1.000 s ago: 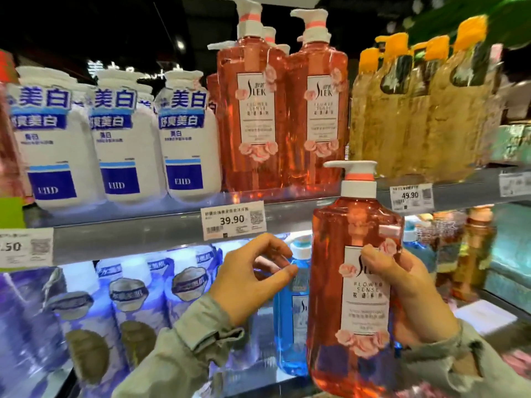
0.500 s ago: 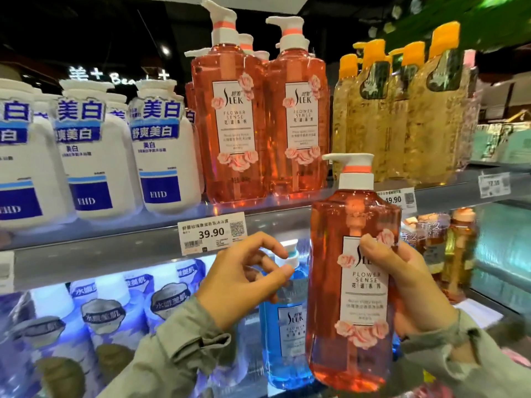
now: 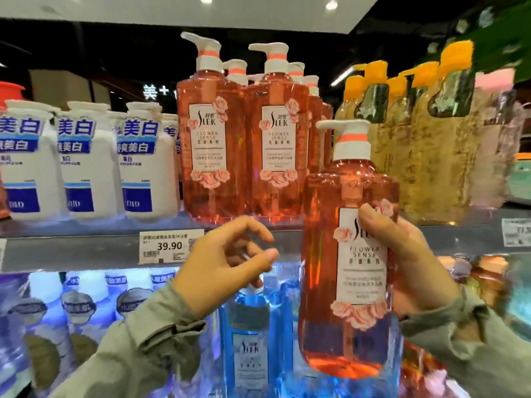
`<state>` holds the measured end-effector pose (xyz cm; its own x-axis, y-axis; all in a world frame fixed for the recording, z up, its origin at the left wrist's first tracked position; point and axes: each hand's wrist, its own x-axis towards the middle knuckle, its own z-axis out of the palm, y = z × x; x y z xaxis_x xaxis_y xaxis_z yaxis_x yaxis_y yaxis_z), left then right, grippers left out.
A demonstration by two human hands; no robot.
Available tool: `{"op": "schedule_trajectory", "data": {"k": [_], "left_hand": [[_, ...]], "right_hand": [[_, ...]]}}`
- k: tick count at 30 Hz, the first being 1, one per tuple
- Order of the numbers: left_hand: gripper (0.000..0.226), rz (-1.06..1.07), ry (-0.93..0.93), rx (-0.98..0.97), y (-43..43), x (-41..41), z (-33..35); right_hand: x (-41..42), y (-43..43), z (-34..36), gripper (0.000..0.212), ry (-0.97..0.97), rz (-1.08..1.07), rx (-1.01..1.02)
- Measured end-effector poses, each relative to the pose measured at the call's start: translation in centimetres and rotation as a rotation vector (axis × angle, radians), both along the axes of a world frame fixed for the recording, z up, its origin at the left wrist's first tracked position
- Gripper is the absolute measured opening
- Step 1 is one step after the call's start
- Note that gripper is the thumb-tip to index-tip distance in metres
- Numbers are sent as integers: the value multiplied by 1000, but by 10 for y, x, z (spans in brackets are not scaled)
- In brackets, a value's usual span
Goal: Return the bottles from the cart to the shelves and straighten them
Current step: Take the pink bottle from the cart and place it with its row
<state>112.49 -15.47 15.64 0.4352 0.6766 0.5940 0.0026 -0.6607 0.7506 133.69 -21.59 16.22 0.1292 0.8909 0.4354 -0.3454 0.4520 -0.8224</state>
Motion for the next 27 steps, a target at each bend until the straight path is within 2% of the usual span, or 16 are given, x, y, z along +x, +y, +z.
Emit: {"op": "schedule_trajectory", "data": {"k": [1,4,5,9,12,15,23,25,27], "left_hand": [[21,6,2,17,0,0,4],[23,18,2,62,-1,-3,22],[23,23,3,80,0,-4,29],[26,70,2,146,10,-6,56],[10,85,5,183,20,-5,67],[10,84,8,197,28,-3,72],[11,54,6,240,46,23,79],[10,47,2,246,50,29,79],[10,57,4,267,53,35,79]], "right_hand": [[0,2,8,71,-2,23,9],[-3,13,30,94,-74,56,12],[-4,16,37,96,-89,56,18],[-11,27,65,76,-165,40,64],[-10,29,84,56,-209,-3,93],[-2,33,102,49,-265,-48,123],[23,46,133,38,-160,-87,140],[26,47,139,41,-171,-129,172],[29,48,142,33,-199,-180,194]]}}
